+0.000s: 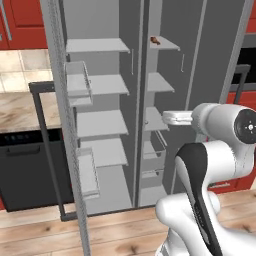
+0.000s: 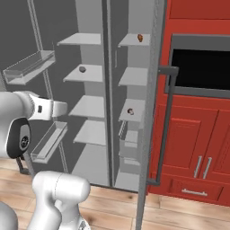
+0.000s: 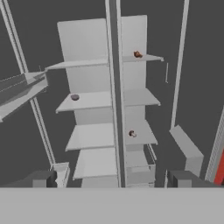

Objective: There's a chicken drumstick in the fridge that needs to be moved to the freezer for freezing. Pick up the chicken drumstick from the fridge, place it on any shelf in the freezer, and close the fridge and freezer doors when done.

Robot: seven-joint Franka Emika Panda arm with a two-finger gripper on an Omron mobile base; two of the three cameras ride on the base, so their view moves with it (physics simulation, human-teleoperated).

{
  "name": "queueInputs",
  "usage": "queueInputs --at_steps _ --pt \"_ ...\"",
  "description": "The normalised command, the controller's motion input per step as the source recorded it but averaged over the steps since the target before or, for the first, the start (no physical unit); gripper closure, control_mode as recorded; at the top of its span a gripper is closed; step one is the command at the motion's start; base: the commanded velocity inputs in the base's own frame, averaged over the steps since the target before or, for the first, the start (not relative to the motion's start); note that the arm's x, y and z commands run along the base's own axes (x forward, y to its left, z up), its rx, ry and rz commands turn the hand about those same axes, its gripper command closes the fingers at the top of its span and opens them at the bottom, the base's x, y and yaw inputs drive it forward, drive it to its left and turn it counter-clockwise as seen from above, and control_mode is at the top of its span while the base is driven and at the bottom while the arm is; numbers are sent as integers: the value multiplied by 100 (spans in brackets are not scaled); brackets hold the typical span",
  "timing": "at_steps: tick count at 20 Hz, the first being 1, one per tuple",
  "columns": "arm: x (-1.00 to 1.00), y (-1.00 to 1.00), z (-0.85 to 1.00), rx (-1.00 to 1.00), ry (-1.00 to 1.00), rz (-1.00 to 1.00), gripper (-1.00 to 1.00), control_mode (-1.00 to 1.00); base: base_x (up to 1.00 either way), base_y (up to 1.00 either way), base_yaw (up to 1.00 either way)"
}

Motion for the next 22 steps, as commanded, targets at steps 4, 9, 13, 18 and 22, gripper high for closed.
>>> queueInputs --at_steps 4,9,13,18,22 --pt "0 0 0 0 0 0 -100 100 -1 18 0" --pt "0 0 0 0 0 0 -100 100 9 -8 0" --pt "0 0 0 0 0 0 -100 100 24 4 0" --pt "0 0 0 0 0 0 -100 100 10 10 0" --pt "0 0 0 0 0 0 -100 100 14 9 0"
